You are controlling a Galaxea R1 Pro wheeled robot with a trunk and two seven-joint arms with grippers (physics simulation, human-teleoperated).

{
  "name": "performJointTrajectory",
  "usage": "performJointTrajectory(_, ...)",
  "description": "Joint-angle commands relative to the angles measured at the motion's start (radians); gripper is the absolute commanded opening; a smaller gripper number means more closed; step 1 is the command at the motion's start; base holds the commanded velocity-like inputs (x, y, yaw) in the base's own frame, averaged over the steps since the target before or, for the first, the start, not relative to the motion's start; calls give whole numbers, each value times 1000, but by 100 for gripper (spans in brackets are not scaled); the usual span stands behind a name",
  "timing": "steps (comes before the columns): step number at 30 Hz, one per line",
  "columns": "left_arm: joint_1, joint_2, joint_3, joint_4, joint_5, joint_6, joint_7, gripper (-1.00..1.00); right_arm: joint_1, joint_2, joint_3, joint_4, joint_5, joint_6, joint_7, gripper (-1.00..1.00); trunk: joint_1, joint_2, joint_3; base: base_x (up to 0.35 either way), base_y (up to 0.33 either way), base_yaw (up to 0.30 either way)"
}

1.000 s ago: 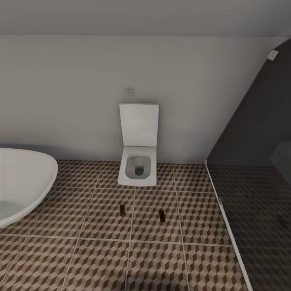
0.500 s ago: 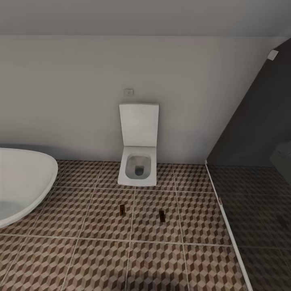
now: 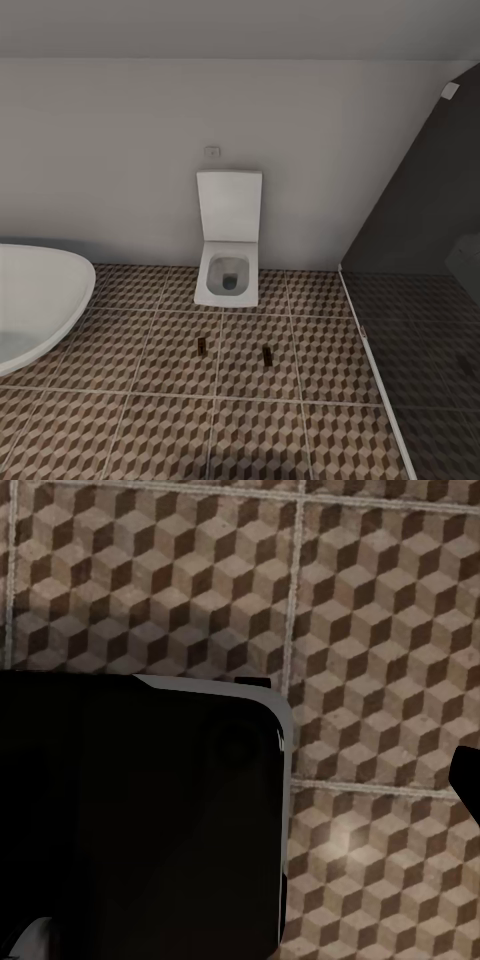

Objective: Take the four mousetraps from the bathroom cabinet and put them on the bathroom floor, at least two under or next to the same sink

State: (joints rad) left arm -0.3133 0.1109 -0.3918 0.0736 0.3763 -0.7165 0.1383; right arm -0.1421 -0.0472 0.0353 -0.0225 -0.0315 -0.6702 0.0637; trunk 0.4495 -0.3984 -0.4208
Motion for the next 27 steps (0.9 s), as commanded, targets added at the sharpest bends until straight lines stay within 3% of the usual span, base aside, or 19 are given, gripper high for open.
performJointTrajectory(1,-1,-1,-9,3,3,-4,4,100,-1,0,3,1,-4,-3,4,100,0,-2,-1,0,0,0)
performJointTrajectory(27,-1,0,-9,3,3,-4,4,100,-1,0,3,1,-4,-3,4,100,0,-2,-1,0,0,0)
